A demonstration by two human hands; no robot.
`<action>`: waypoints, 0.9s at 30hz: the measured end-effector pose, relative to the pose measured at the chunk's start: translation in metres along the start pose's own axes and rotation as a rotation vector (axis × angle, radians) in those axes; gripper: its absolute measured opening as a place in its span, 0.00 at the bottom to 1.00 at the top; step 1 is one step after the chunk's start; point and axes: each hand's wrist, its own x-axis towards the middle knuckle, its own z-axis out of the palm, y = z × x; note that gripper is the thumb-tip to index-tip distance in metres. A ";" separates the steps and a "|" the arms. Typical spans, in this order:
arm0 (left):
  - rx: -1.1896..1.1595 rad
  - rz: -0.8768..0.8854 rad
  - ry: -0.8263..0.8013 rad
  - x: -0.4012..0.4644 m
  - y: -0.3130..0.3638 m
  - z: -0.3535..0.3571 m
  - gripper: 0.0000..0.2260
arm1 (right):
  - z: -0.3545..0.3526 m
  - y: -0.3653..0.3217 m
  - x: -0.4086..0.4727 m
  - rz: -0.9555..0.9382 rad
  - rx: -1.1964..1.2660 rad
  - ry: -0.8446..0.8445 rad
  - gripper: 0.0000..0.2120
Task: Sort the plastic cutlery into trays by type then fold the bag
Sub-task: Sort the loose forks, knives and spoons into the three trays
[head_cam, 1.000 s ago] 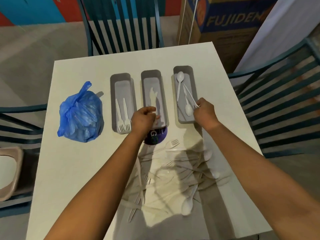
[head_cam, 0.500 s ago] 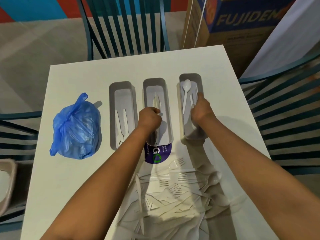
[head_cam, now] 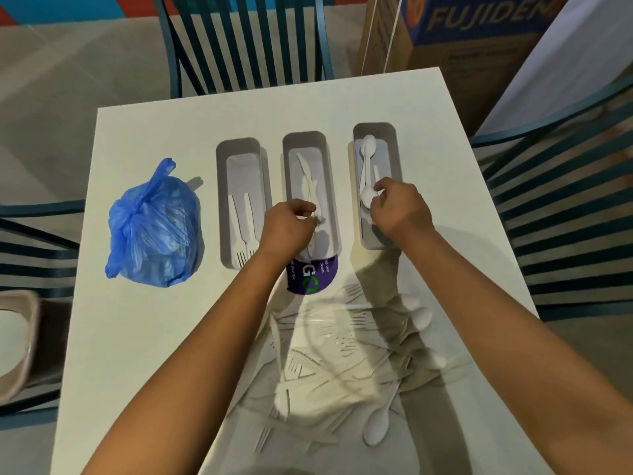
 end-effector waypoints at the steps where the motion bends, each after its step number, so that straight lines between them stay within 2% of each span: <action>1: -0.005 0.022 -0.001 -0.010 -0.003 -0.001 0.12 | -0.001 0.001 -0.009 -0.032 0.022 0.028 0.14; 5: 0.022 0.047 -0.039 -0.047 -0.023 0.002 0.11 | 0.001 0.006 -0.052 -0.212 0.171 0.073 0.08; 8: 0.077 0.044 -0.084 -0.071 -0.049 0.013 0.10 | 0.012 0.020 -0.083 -0.247 0.163 -0.010 0.08; 11: 0.161 0.005 -0.092 -0.085 -0.079 0.023 0.10 | 0.031 0.039 -0.105 -0.183 -0.006 -0.152 0.09; 13: 0.210 -0.014 -0.099 -0.087 -0.094 0.029 0.10 | 0.042 0.053 -0.114 -0.153 -0.238 -0.238 0.13; 16: 0.303 0.037 -0.121 -0.089 -0.105 0.036 0.12 | 0.051 0.072 -0.127 -0.116 -0.462 -0.278 0.17; 20: 0.525 0.165 -0.128 -0.085 -0.110 0.043 0.13 | 0.057 0.089 -0.138 -0.048 -0.433 -0.190 0.18; 23: 0.677 0.160 -0.106 -0.084 -0.111 0.047 0.13 | 0.057 0.093 -0.139 0.000 -0.359 -0.195 0.17; 27: 0.709 0.124 -0.061 -0.086 -0.116 0.051 0.12 | 0.055 0.093 -0.139 -0.002 -0.306 -0.194 0.14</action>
